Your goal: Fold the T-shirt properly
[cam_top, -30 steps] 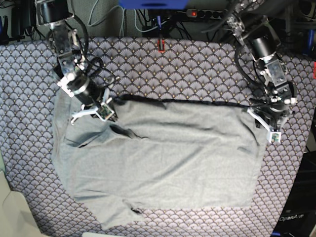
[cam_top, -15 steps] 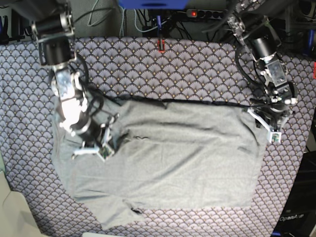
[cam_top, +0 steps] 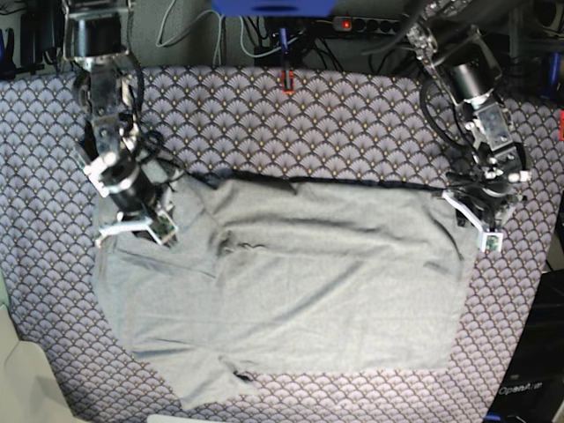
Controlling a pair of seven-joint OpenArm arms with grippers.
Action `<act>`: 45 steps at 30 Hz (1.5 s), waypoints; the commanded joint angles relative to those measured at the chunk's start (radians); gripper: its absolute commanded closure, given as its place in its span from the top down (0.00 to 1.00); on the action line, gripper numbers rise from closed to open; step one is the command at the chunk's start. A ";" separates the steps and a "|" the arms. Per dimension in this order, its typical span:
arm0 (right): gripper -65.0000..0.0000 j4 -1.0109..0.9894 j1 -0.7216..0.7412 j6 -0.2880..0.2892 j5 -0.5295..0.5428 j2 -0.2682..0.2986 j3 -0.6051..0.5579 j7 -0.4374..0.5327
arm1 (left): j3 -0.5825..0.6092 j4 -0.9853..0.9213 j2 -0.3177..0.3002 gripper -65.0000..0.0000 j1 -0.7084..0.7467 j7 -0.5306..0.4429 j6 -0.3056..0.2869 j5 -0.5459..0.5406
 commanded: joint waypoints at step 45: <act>0.46 0.168 -0.274 0.196 0.104 -0.315 0.642 0.031 | 0.004 0.273 0.027 0.39 0.097 0.076 -0.012 0.038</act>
